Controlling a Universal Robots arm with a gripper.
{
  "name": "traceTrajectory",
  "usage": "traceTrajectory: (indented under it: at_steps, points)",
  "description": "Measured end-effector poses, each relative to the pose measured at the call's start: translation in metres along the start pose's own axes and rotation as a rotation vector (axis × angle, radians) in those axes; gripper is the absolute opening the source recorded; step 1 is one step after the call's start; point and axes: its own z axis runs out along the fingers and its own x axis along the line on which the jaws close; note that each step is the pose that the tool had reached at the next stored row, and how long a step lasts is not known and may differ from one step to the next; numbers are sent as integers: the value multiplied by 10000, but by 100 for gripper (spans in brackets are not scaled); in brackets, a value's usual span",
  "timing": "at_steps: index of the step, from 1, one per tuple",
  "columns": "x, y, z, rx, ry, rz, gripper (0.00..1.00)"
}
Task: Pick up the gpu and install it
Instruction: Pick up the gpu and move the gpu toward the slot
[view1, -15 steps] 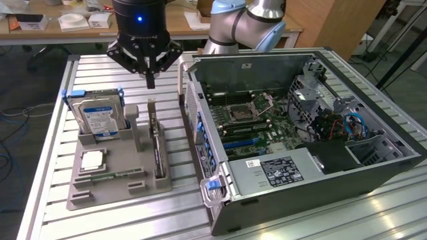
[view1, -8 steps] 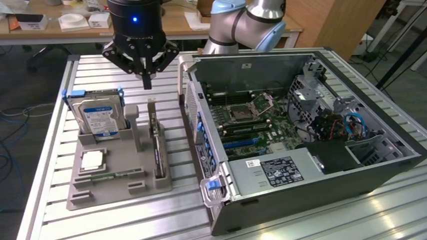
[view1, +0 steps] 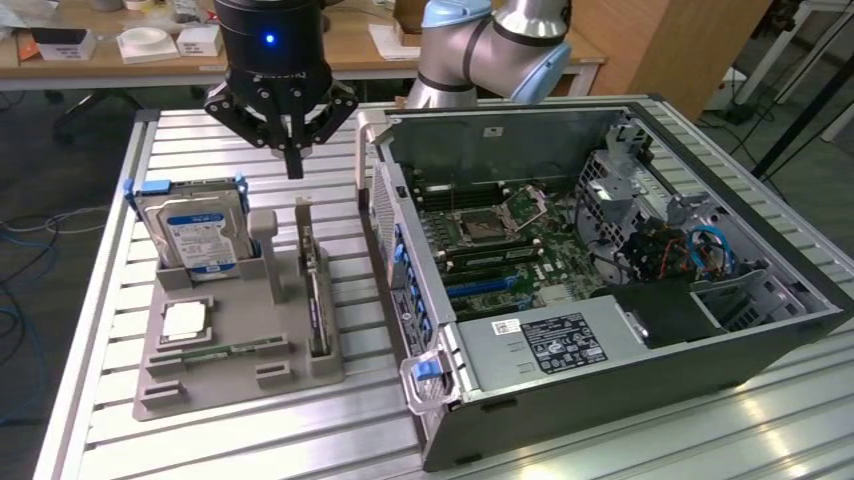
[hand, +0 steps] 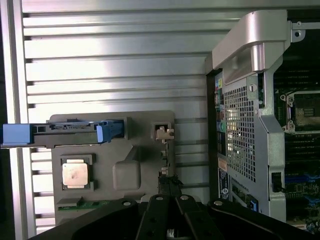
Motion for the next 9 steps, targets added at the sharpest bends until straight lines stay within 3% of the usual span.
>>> traceTrajectory:
  at_steps: [4,7,9]
  points:
    - [0,0,0,0,0,0,11]
    - [0,0,0,0,-1,0,29]
    - [0,0,0,0,0,-1,35]
